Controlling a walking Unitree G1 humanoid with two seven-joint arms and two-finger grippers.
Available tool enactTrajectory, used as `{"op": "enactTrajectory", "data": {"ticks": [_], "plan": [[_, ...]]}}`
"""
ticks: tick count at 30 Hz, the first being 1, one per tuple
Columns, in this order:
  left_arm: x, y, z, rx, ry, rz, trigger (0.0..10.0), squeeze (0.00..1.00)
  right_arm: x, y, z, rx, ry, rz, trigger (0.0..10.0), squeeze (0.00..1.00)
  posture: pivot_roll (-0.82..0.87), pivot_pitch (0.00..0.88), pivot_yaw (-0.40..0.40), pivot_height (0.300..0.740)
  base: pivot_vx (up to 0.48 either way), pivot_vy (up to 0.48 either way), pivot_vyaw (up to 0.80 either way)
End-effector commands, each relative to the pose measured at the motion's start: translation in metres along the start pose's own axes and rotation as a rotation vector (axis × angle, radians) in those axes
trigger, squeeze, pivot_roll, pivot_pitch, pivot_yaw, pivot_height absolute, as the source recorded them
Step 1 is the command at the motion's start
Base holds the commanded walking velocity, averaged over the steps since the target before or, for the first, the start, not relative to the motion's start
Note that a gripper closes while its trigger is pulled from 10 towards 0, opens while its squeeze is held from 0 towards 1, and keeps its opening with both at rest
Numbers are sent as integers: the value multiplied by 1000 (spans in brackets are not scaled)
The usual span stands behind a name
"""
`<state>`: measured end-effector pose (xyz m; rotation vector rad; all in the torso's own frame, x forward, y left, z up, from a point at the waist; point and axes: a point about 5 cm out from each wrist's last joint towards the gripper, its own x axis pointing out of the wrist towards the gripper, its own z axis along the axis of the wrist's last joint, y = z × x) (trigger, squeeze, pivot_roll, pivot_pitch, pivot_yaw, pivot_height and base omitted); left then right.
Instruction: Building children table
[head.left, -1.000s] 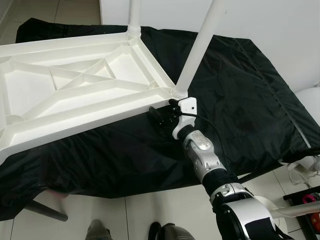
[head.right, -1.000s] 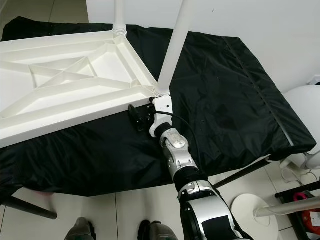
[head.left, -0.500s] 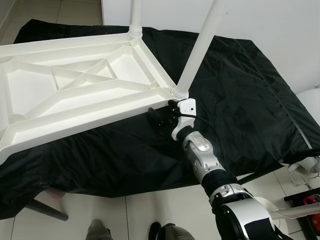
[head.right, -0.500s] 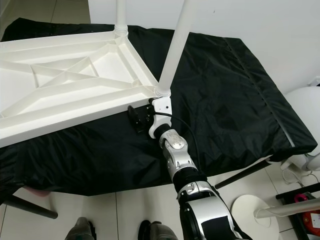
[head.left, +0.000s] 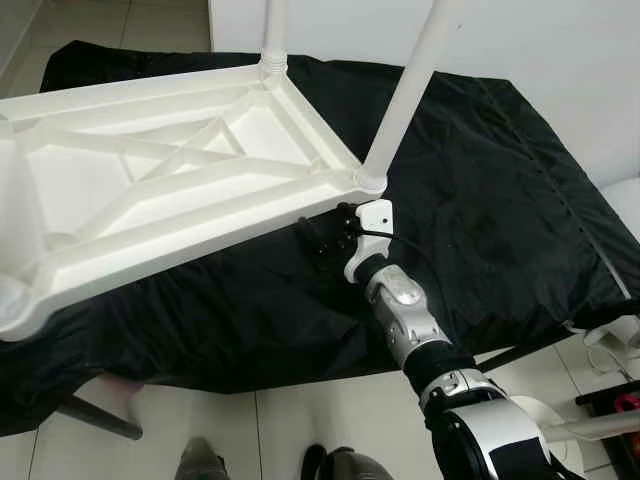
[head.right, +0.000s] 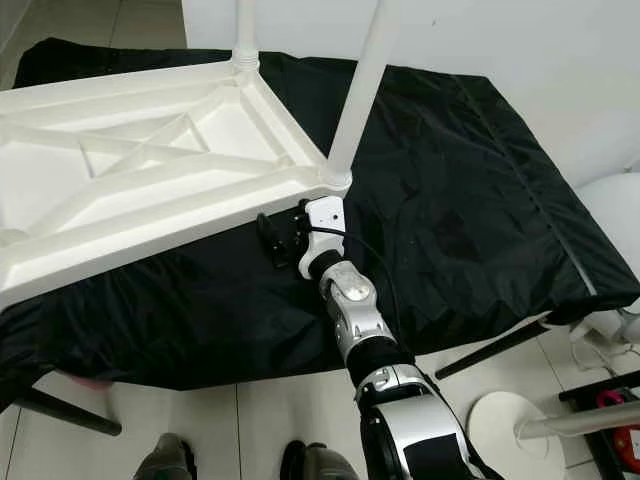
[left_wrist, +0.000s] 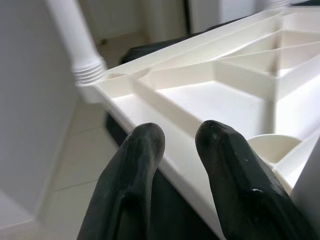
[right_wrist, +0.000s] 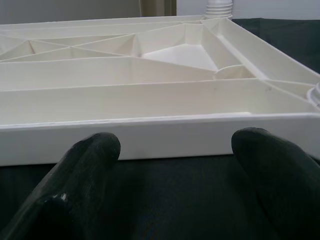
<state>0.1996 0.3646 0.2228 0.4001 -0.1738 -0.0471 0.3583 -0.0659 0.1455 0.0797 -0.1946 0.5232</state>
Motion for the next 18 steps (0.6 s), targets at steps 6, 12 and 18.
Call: {"op": "enactTrajectory", "data": {"ticks": [6, 12, 18], "plan": [[2, -47, 17, -52, -76, -219, 10000, 0, -3, -3, -7, 17, 17, -55, 10000, 0, 230, 178, -89, 740, 0, 0, 0], [-1, -80, 21, -120, -76, -276, 10000, 0, 1, -4, -4, 26, 6, -84, 10000, 0, 232, 180, -88, 740, 0, 0, 0], [-6, -129, 12, -158, -39, -358, 10000, 0, 5, -6, -1, 28, 5, -136, 10000, 0, 233, 175, -95, 740, 0, 0, 0]]}}
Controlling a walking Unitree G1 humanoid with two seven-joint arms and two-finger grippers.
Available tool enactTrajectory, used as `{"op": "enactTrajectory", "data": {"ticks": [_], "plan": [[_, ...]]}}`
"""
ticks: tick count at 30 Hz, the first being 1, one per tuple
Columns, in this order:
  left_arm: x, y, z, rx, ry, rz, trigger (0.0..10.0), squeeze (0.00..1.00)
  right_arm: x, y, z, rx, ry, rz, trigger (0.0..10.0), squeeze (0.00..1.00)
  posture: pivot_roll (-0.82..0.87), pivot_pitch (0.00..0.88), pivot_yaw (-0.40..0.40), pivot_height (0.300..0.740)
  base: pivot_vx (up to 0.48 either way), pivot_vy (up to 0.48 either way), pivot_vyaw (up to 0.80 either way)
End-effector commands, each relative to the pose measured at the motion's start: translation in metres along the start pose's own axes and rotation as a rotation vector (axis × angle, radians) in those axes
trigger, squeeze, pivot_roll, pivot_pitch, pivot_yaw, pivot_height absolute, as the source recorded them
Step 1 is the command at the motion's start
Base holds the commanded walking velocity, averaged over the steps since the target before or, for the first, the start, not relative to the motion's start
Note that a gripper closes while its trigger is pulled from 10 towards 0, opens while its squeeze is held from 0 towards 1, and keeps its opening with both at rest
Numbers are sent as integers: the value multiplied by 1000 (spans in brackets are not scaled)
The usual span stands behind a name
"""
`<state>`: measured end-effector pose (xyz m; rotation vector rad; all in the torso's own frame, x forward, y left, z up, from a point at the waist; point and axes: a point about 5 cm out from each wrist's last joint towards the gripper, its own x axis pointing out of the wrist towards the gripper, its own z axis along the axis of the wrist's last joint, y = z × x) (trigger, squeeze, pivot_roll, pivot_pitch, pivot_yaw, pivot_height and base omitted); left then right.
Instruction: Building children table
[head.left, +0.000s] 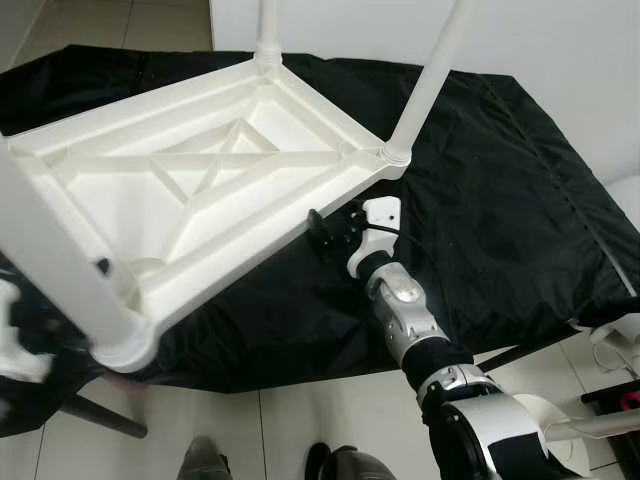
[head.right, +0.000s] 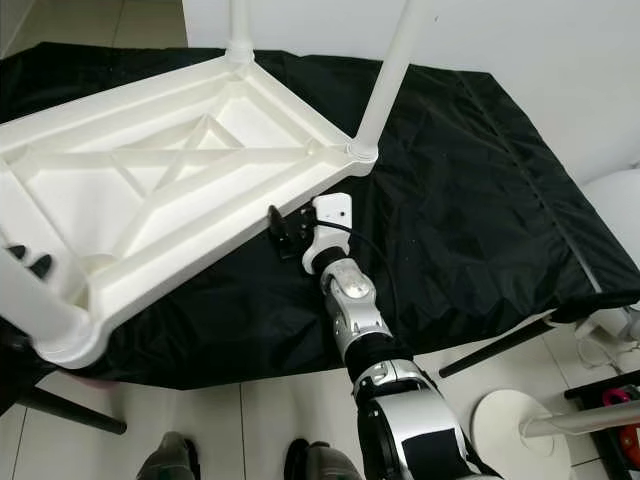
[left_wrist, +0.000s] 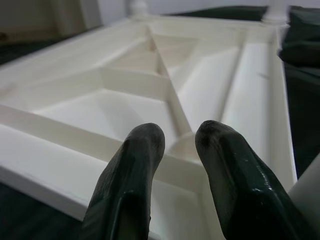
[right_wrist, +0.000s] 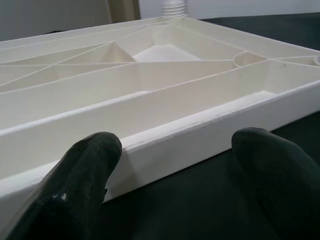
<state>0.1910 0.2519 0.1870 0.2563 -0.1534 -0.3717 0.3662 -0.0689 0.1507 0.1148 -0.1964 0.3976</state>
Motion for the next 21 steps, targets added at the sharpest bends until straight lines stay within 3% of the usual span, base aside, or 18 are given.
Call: {"op": "enactTrajectory", "data": {"ticks": [1, 2, 3, 5, 7, 8, 10, 11, 12, 13, 16, 17, 21], "plan": [[8, -24, -2, -5, 10, -57, 10000, 0, 0, -1, -4, 6, 17, -20, 10000, 0, 235, 172, -96, 740, 0, 0, 0], [8, -24, -2, -5, 10, -57, 10000, 0, 0, -1, -4, 6, 17, -20, 10000, 0, 235, 172, -96, 740, 0, 0, 0], [15, -36, -4, -12, 12, -60, 10000, 0, 0, -2, -3, 5, 15, -34, 10000, 0, 235, 167, -98, 740, 0, 0, 0], [15, -36, -4, -12, 12, -60, 10000, 0, 0, -2, -3, 5, 15, -34, 10000, 0, 235, 167, -98, 740, 0, 0, 0], [27, -63, -9, -19, 25, -103, 10000, 0, -1, -4, -3, 6, 5, -58, 10000, 0, 231, 159, -97, 740, 0, 0, 0], [27, -63, -9, -19, 25, -103, 10000, 0, -1, -4, -3, 6, 5, -58, 10000, 0, 231, 159, -97, 740, 0, 0, 0], [39, -84, -12, -27, 32, -138, 10000, 0, -4, -8, -4, 0, 0, -90, 10000, 0, 221, 158, -91, 740, 0, 0, 0], [39, -84, -12, -27, 32, -138, 10000, 0, -4, -8, -4, 0, 0, -90, 10000, 0, 221, 158, -91, 740, 0, 0, 0], [52, -104, -11, -48, 28, -165, 10000, 0, -10, -16, -7, -6, 2, -167, 10000, 0, 209, 157, -84, 740, 0, 0, 0], [56, -110, -9, -55, 17, -171, 10000, 0, -12, -21, -9, -1, 15, -205, 10000, 0, 202, 157, -80, 740, 0, 0, 0], [59, -113, -7, -58, 9, -172, 10000, 0, -13, -23, -11, 3, 24, -226, 10000, 0, 202, 157, -80, 740, 0, 0, 0], [65, -119, -2, -74, -22, -186, 10000, 0, -16, -29, -18, 28, 65, -276, 10000, 0, 187, 153, -72, 740, 0, 0, 0], [69, -123, 0, -66, -27, -199, 10000, 0, -14, -27, -23, 95, 109, -280, 10000, 0, 187, 154, -70, 740, 0, 0, 0]]}}
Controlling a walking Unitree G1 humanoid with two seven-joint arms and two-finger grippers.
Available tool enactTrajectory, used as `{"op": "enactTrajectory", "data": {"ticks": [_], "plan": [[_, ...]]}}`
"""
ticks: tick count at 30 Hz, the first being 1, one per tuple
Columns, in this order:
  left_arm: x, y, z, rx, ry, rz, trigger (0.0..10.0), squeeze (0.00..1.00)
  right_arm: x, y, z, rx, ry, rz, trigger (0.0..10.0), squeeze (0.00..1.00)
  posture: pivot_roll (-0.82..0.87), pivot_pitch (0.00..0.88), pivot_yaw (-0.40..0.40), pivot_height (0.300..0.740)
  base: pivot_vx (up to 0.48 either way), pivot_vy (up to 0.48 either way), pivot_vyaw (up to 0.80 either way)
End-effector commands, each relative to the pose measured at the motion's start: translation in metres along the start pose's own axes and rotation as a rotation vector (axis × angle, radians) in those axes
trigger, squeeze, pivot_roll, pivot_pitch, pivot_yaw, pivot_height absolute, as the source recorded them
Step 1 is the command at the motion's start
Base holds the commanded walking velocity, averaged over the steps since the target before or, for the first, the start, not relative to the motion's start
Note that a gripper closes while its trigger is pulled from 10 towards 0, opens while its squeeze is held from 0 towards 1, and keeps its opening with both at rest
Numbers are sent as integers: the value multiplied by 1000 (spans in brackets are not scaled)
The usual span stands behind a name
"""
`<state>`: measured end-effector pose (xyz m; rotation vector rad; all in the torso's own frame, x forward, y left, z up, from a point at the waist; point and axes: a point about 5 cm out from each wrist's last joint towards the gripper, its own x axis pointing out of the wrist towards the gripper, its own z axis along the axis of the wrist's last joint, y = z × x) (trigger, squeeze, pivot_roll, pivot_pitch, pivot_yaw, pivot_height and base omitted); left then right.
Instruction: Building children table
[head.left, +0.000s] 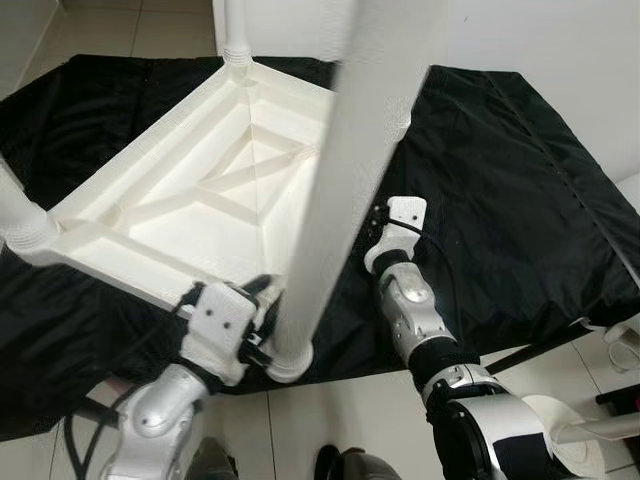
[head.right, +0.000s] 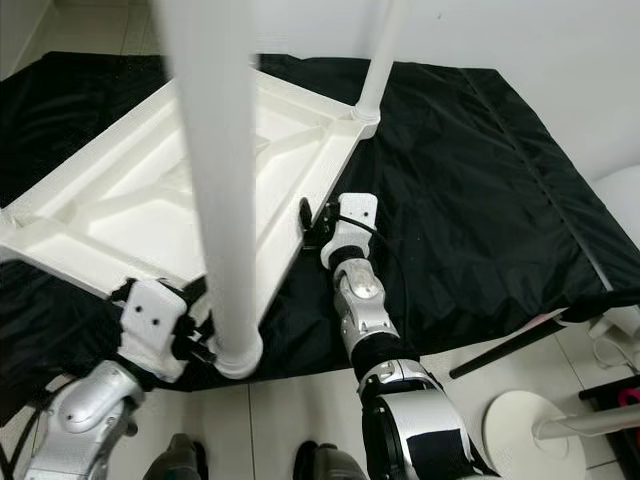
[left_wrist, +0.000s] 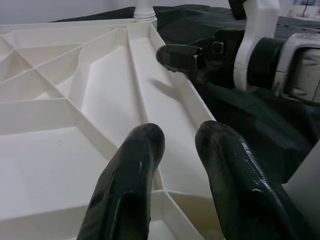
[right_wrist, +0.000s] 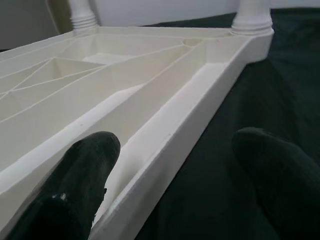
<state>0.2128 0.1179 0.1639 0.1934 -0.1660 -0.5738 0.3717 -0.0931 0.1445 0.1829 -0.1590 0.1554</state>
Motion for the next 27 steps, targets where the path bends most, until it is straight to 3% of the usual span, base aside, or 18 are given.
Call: {"op": "enactTrajectory", "data": {"ticks": [1, 5, 6, 11, 13, 16, 21, 24, 27], "plan": [[2, -4, -3, 8, 24, -13, 10000, 0, -6, -3, -21, 50, 125, -40, 10000, 0, 188, 153, -68, 740, 0, 0, 0], [4, -6, -1, 15, 21, -27, 10000, 0, -3, -1, -22, 71, 160, -55, 10000, 0, 190, 153, -68, 740, 0, 0, 0], [5, -7, 1, 19, 16, -30, 10000, 0, -1, 7, -25, 125, 196, -13, 10000, 0, 197, 154, -69, 740, 0, 0, 0], [6, -12, 5, 26, 10, -29, 10000, 0, 2, 26, -27, 214, 250, 94, 10000, 0, 203, 156, -70, 740, 0, 0, 0], [8, -16, 9, 27, 1, -29, 10000, 0, 5, 45, -25, 302, 280, 226, 10000, 0, 207, 154, -70, 740, 0, 0, 0], [9, -17, 11, 27, -1, -29, 10000, 0, 7, 49, -23, 322, 280, 256, 10000, 0, 207, 153, -70, 740, 0, 0, 0], [11, -22, 20, 48, -20, -58, 10000, 0, 16, 53, -4, 309, 190, 350, 10000, 0, 204, 148, -68, 740, 0, 0, 0], [13, -20, 25, 52, -39, -57, 10000, 0, 20, 48, 5, 256, 144, 349, 10000, 0, 199, 143, -65, 740, 0, 0, 0], [15, -19, 17, 66, -19, -60, 10000, 0, 21, 30, 11, 169, 85, 284, 10000, 0, 182, 140, -65, 740, 0, 0, 0]]}}
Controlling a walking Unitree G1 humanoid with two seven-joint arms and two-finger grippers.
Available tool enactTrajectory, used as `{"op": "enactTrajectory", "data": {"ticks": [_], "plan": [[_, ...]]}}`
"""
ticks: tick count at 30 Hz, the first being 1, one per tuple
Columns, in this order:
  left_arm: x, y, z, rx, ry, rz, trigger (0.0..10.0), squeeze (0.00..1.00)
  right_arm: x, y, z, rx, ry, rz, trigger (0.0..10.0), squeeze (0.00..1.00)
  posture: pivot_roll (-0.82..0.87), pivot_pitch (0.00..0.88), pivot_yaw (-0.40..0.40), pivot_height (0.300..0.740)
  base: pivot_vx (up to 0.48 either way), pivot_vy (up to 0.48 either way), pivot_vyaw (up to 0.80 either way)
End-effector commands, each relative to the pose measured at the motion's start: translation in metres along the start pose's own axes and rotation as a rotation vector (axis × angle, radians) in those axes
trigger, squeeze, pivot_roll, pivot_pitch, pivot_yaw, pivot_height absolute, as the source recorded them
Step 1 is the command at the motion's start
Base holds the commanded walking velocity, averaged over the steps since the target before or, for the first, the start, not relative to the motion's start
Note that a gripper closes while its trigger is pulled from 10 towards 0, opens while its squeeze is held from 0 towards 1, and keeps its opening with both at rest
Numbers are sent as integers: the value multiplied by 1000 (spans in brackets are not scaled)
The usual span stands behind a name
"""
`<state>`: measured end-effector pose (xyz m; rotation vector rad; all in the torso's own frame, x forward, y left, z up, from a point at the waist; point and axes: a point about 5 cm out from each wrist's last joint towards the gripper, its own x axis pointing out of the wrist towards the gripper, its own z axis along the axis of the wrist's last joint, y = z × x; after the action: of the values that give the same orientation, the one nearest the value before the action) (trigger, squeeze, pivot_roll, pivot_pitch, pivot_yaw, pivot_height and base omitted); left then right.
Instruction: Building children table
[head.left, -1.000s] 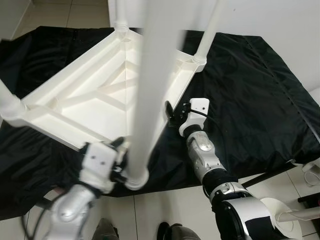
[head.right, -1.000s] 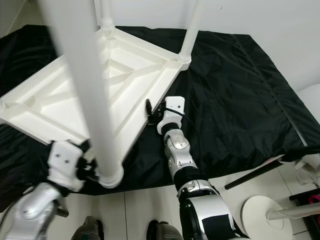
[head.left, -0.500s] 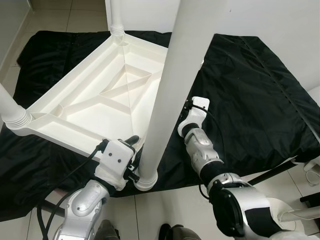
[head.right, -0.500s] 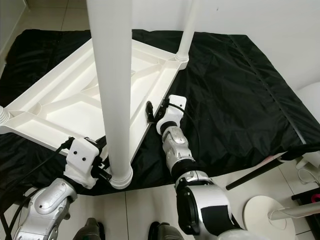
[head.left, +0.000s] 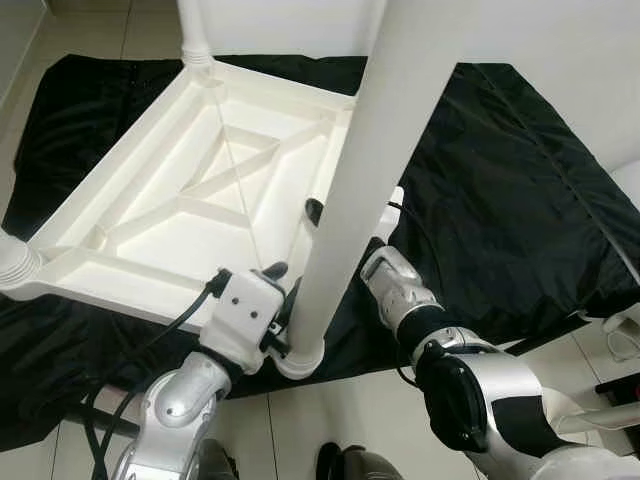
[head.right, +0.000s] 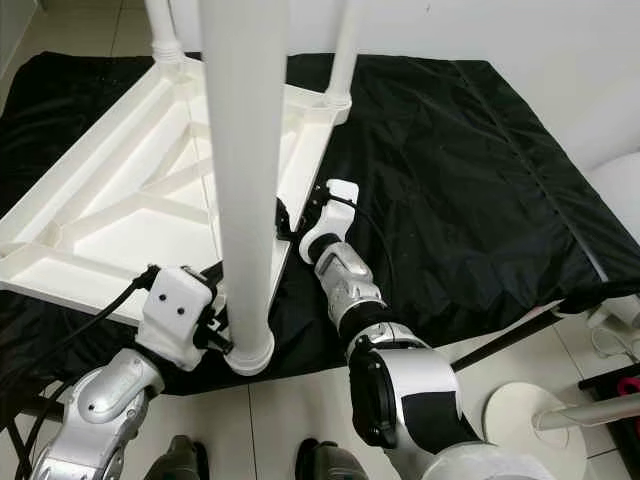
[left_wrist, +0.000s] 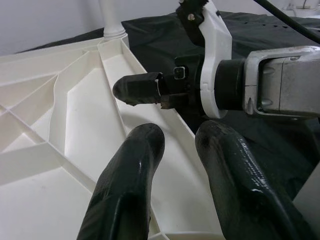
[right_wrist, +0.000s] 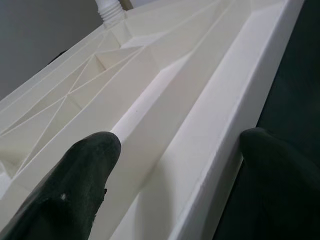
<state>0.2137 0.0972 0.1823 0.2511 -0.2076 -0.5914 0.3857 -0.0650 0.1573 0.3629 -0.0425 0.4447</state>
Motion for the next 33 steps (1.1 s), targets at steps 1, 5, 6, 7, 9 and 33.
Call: {"op": "enactTrajectory", "data": {"ticks": [1, 5, 6, 7, 9, 33], "plan": [[1, -6, -6, 6, 17, -35, 10000, 0, -3, -3, 6, -88, -49, 6, 10000, 0, 177, 141, -63, 740, 0, 0, 0], [1, 0, -10, 17, 31, -8, 10000, 0, -16, -14, 5, -136, -103, 2, 10000, 0, 162, 143, -57, 740, 0, 0, 0], [1, 4, -10, 22, 34, 3, 10000, 0, -24, -18, 6, -149, -135, 12, 10000, 0, 150, 146, -52, 740, 0, 0, 0], [1, 8, -9, 22, 35, 8, 10000, 0, -30, -21, 6, -159, -157, 30, 10000, 0, 138, 150, -48, 740, 0, 0, 0], [1, 8, -9, 22, 35, 8, 10000, 0, -30, -21, 6, -159, -157, 30, 10000, 0, 138, 150, -48, 740, 0, 0, 0], [-50, 20, -2, 74, 58, -563, 10000, 0, -150, -39, 39, -384, 140, 662, 10000, 0, 42, 180, -24, 740, 0, 0, 0]]}}
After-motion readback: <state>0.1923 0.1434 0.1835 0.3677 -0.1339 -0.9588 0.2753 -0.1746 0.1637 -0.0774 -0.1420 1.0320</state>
